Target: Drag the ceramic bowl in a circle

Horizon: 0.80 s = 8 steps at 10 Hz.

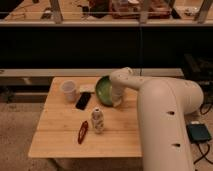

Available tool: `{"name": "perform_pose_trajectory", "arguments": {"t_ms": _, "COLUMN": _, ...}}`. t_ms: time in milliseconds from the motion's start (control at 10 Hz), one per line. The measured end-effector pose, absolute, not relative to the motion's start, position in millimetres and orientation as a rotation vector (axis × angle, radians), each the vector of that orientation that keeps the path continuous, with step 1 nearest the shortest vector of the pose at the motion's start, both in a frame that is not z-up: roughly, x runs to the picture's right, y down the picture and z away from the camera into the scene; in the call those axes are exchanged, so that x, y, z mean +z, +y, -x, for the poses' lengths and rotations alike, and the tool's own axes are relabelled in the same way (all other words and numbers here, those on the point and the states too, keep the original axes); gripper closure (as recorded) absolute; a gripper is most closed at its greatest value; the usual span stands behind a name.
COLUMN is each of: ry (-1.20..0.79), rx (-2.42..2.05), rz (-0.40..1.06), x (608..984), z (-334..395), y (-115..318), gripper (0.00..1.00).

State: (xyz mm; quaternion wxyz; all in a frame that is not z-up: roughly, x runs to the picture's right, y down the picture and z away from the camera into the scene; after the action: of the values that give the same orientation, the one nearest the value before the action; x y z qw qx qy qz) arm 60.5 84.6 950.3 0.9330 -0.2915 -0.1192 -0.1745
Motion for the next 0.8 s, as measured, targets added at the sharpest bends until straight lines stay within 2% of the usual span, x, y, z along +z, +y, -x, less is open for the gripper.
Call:
{"name": "perform_pose_trajectory", "arguments": {"t_ms": 600, "ry": -0.241, "rx": -0.360, "rz": 0.589, "x": 948.9, "z": -60.5, "y": 83.6, "gripper": 1.00}}
{"name": "perform_pose_trajectory", "arguments": {"t_ms": 800, "ry": -0.211, "rx": -0.322, "rz": 0.589, "x": 929.5, "z": -81.1, "y": 92.7, "gripper": 1.00}}
